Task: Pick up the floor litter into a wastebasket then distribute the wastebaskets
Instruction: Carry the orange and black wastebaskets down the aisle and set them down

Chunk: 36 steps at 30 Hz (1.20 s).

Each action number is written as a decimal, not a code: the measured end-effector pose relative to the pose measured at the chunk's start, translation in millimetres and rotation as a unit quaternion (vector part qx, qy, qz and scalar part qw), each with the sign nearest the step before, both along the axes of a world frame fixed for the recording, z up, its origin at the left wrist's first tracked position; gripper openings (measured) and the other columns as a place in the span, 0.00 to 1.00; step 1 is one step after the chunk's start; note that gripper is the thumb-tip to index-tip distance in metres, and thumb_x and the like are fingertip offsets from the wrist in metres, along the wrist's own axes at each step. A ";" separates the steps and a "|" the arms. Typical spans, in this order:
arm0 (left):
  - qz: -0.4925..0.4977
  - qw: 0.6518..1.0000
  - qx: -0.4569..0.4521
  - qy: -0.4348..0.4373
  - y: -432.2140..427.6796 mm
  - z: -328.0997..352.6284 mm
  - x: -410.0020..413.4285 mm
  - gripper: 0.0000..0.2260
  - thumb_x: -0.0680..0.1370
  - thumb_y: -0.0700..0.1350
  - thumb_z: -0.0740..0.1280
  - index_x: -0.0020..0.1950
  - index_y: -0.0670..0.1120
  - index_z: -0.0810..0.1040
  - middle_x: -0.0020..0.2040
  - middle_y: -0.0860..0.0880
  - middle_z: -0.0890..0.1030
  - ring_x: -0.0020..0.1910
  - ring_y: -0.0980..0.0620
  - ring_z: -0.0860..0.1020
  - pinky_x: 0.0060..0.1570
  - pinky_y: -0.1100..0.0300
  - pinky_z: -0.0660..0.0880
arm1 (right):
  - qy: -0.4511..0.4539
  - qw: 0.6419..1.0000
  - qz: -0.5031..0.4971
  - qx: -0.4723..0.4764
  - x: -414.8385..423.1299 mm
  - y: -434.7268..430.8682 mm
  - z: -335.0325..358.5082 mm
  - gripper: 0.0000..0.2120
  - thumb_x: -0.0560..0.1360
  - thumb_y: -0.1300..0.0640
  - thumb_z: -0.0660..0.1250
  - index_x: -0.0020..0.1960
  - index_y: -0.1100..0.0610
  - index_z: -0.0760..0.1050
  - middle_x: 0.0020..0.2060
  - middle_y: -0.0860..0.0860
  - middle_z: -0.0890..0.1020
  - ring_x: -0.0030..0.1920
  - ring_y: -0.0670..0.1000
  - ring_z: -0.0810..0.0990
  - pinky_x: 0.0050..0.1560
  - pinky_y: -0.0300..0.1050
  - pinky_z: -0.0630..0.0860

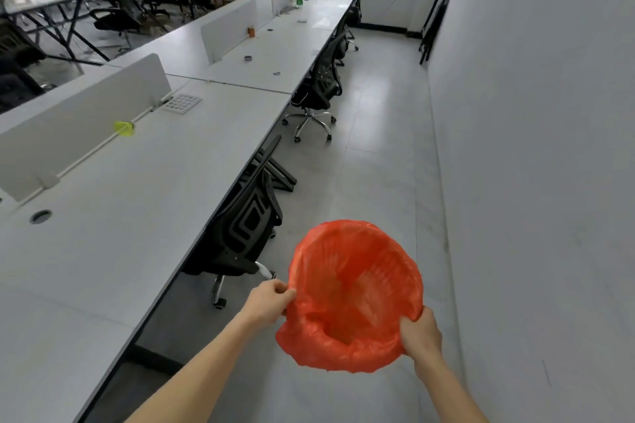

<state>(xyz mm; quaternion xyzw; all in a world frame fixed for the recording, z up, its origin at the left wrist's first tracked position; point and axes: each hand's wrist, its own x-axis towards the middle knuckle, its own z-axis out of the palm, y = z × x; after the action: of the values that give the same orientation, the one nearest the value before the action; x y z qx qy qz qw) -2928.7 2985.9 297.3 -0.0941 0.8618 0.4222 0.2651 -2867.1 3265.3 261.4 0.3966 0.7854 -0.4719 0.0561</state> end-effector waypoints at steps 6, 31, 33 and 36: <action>0.032 0.999 0.011 -0.006 39.4 -10.2 -148.5 0.10 0.79 0.52 0.64 0.53 0.48 0.80 0.47 0.52 0.83 0.42 0.55 0.84 0.39 0.58 0.79 | -0.011 1.000 0.026 0.013 -164.1 43.2 -2.9 0.18 0.73 0.56 0.60 0.63 0.54 0.70 0.48 0.54 0.80 0.47 0.58 0.80 0.52 0.59 0.82; 0.201 0.970 -0.016 -0.136 108.3 -167.5 -642.6 0.08 0.77 0.50 0.64 0.53 0.51 0.79 0.51 0.51 0.83 0.49 0.50 0.81 0.45 0.61 0.75 | -0.166 0.969 0.176 0.057 -807.3 128.5 -151.8 0.19 0.71 0.62 0.61 0.61 0.60 0.66 0.56 0.64 0.79 0.54 0.67 0.79 0.55 0.62 0.79; 0.250 0.953 -0.026 -0.167 116.6 -208.2 -656.1 0.07 0.77 0.49 0.65 0.52 0.51 0.79 0.50 0.50 0.83 0.48 0.50 0.81 0.48 0.58 0.77 | -0.194 0.958 0.203 0.051 -852.0 129.5 -195.4 0.20 0.71 0.62 0.61 0.62 0.60 0.65 0.58 0.64 0.78 0.56 0.68 0.78 0.56 0.63 0.79; 0.285 0.934 -0.040 -0.212 129.8 -249.9 -664.0 0.06 0.77 0.47 0.66 0.51 0.48 0.80 0.51 0.47 0.84 0.51 0.46 0.81 0.54 0.54 0.77 | -0.216 0.947 0.233 0.049 -902.1 126.6 -240.6 0.22 0.71 0.63 0.61 0.65 0.62 0.65 0.59 0.65 0.78 0.58 0.68 0.77 0.57 0.63 0.78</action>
<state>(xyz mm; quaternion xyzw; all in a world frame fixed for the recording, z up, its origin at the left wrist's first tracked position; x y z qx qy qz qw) -3592.7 3115.7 47.4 -0.4339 0.7386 0.4155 0.3061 -3769.3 3391.9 20.8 0.2973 0.8472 -0.3096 0.3130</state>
